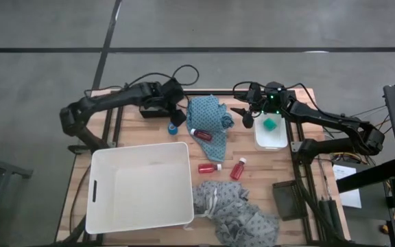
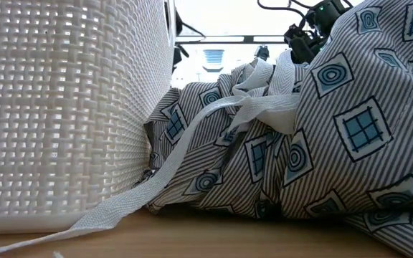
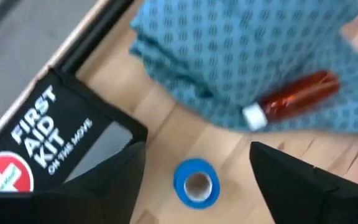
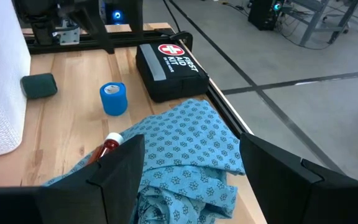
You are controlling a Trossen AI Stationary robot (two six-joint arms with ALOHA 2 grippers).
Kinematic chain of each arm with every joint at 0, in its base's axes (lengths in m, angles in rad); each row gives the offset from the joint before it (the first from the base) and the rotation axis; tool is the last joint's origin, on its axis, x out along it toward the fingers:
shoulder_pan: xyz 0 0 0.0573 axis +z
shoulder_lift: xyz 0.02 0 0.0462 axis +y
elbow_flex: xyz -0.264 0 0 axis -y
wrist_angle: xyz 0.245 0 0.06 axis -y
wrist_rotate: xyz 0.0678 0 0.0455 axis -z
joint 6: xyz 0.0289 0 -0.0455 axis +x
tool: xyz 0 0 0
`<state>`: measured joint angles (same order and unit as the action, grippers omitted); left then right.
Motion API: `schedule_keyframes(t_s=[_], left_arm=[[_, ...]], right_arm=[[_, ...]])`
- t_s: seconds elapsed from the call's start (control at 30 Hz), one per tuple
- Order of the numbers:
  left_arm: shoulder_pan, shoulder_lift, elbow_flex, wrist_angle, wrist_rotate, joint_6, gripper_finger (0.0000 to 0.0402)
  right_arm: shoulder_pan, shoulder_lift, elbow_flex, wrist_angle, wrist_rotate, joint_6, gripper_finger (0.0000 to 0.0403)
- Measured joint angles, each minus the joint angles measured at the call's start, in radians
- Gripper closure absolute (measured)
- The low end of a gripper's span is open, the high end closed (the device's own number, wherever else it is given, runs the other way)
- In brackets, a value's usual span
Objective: Pick & Place Medicine items
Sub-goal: Put the blue bandage into the small white bin
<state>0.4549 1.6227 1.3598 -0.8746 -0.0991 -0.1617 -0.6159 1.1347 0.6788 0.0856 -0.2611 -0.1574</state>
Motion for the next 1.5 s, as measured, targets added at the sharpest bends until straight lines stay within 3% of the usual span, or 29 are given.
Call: schedule_keyframes(t_s=[0.23,0.77,1.5], left_arm=[[-0.001,0.005,-0.024,-0.016,0.051,0.081,0.0081],[0.004,0.010,-0.097,0.076,0.070,0.102,0.0090],[0.056,0.011,-0.307,0.219,0.037,-0.072,0.0101]], right_arm=[[0.000,0.000,0.000,0.000,0.000,0.000,0.0142],[0.000,0.000,0.000,0.000,0.000,0.000,0.0142],[0.000,0.000,0.000,0.000,0.000,0.000,0.0142]])
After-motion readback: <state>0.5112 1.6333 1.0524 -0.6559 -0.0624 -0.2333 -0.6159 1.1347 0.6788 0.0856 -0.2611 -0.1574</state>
